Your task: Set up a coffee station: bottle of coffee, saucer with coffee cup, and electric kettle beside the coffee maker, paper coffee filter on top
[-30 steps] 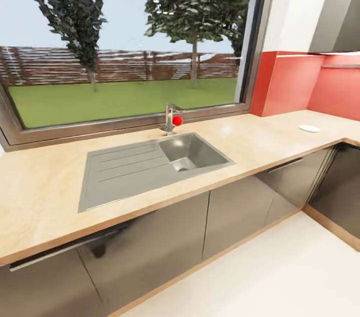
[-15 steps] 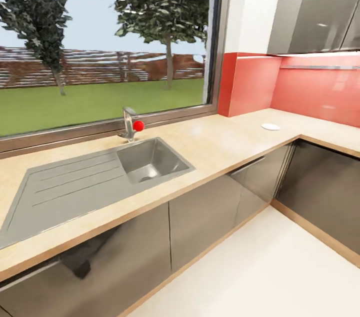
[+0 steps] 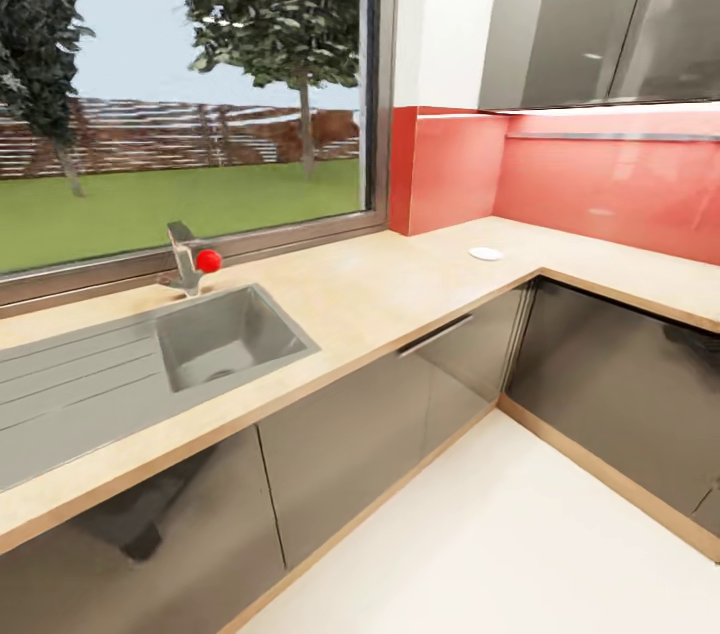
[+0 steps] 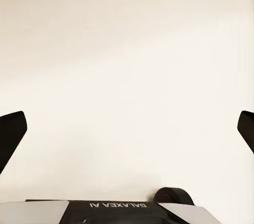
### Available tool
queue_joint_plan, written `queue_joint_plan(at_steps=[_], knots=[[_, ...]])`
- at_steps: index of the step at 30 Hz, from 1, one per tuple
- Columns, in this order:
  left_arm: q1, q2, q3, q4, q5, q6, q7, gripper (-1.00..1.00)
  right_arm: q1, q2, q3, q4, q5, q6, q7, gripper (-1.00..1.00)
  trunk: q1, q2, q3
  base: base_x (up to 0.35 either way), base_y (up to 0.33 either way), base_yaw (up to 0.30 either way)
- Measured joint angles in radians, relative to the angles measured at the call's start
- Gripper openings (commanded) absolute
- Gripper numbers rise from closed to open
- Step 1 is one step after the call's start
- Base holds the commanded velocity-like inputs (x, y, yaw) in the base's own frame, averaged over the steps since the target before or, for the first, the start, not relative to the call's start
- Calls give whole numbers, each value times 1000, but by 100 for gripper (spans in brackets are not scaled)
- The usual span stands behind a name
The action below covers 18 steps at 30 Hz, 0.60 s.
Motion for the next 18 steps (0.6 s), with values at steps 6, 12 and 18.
queue_joint_plan(at_steps=[6,12,18], knots=[[0,0,0,0,0,0,0,100,0,3,0,1,18,-1,-9,100,0,0,0,124,-316,-237],[0,0,0,0,0,0,0,100,0,3,0,1,21,-1,-11,100,0,0,0,124,-316,-253],[0,0,0,0,0,0,0,100,0,3,0,1,21,-1,-11,100,0,0,0,124,-316,-253]])
